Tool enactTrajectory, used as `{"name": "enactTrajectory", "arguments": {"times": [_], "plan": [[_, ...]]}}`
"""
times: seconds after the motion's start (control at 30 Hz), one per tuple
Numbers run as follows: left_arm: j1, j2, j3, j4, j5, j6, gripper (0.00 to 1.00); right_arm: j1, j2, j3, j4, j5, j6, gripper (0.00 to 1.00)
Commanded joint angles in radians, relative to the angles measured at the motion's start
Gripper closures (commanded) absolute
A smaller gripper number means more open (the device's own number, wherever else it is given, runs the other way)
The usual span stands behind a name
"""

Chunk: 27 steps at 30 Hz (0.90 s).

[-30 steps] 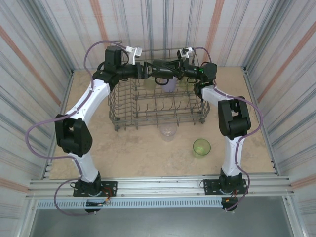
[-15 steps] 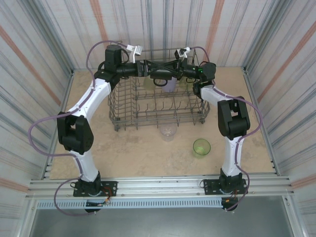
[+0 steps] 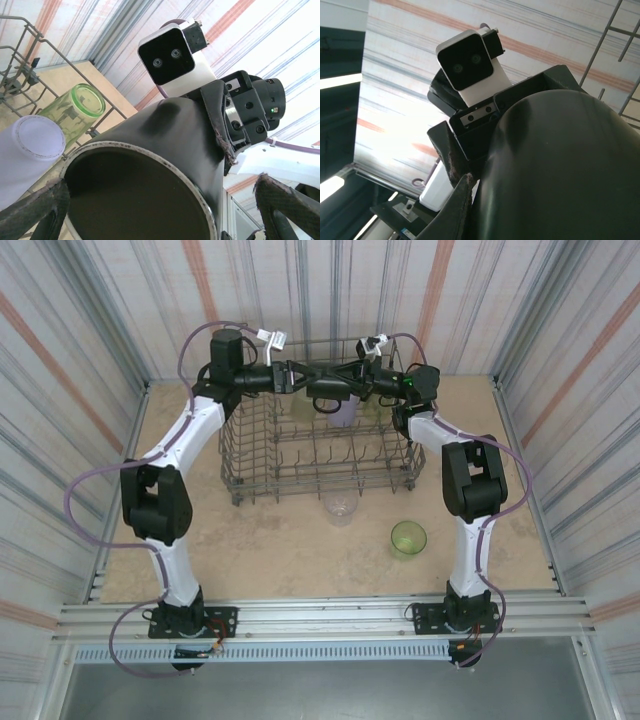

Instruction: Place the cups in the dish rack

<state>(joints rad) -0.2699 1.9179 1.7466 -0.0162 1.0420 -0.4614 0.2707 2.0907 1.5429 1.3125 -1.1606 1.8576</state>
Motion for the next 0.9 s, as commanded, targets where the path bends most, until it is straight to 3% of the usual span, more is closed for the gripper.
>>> {"name": "enactTrajectory", "arguments": {"times": [0.0, 0.4, 0.87], "plan": [[0.009, 0.043, 0.034, 0.043, 0.076, 0.004, 0.01, 0.024, -0.069, 0.074, 0.097, -0.008, 0.026, 1.0], [0.045, 0.076, 0.114, -0.02, 0.069, 0.051, 0.01, 0.023, -0.075, 0.072, 0.097, -0.014, 0.025, 1.0], [0.014, 0.04, -0.004, 0.078, 0.145, -0.014, 0.01, 0.024, -0.034, 0.137, 0.096, -0.001, 0.041, 1.0]]}}
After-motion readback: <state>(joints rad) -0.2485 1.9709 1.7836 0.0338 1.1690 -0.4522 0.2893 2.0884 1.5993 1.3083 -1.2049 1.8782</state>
